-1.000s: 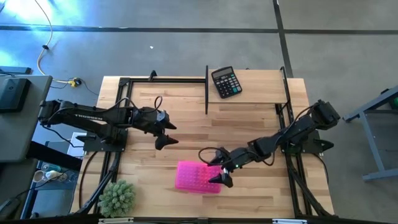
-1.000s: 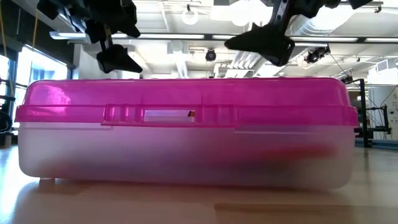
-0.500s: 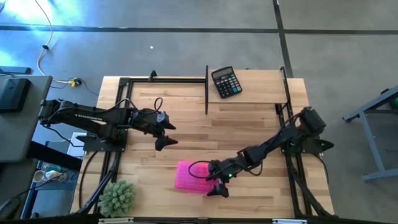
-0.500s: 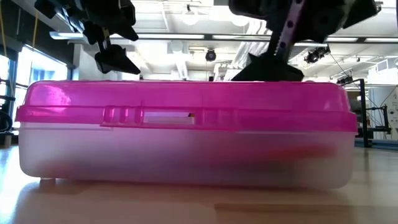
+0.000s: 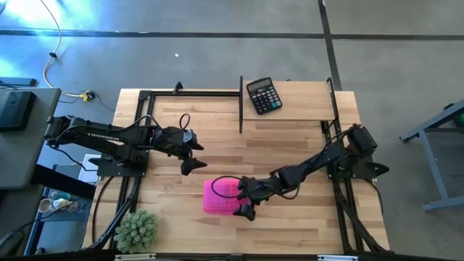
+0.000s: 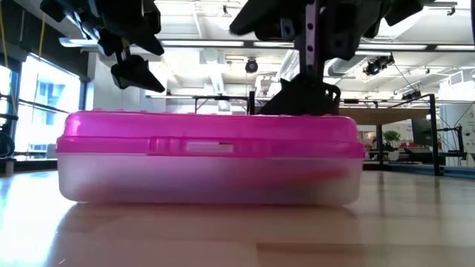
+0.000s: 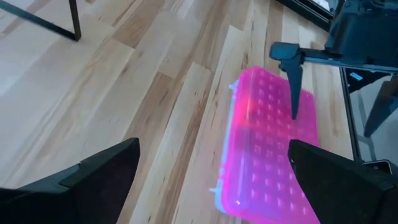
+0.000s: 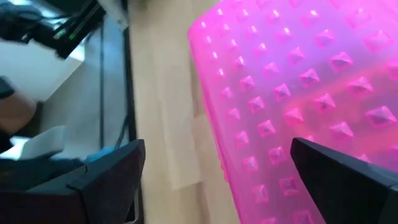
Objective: Pack school essentials
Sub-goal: Close the supply box
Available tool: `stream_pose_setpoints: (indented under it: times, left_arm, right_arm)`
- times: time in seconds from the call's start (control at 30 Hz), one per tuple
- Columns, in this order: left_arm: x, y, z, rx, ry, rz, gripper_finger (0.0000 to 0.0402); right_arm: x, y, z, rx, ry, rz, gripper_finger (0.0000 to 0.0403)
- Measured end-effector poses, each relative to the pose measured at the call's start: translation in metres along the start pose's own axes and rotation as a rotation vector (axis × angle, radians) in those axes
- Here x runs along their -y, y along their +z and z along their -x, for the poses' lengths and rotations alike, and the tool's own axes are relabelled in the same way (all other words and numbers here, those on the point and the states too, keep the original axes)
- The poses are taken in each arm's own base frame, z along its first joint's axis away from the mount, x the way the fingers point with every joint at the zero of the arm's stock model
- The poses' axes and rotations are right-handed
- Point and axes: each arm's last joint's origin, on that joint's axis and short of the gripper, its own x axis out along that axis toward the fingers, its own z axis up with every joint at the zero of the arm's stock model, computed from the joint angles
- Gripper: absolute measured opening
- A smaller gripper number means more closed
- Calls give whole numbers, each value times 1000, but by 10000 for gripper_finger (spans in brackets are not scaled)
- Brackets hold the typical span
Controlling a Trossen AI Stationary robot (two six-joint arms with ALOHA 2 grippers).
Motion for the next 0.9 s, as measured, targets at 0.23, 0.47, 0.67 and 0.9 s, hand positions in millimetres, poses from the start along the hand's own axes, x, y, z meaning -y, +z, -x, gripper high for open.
stream_pose_setpoints:
  times: [0.23, 0.47, 0.67, 0.9]
  left_arm:
    - [0, 0, 0, -3, 1, 0, 400]
    - [0, 0, 0, -3, 3, 1, 400]
    - [-1, 0, 0, -2, 6, -22, 400]
    - [0, 0, 0, -1, 5, -25, 400]
  right_arm:
    - [-5, 9, 1, 49, 92, 41, 398]
    - [-19, 22, 15, 93, 116, 131, 398]
    - [-27, 40, 18, 158, 138, 230, 398]
    - [-28, 50, 4, 115, 160, 287, 398]
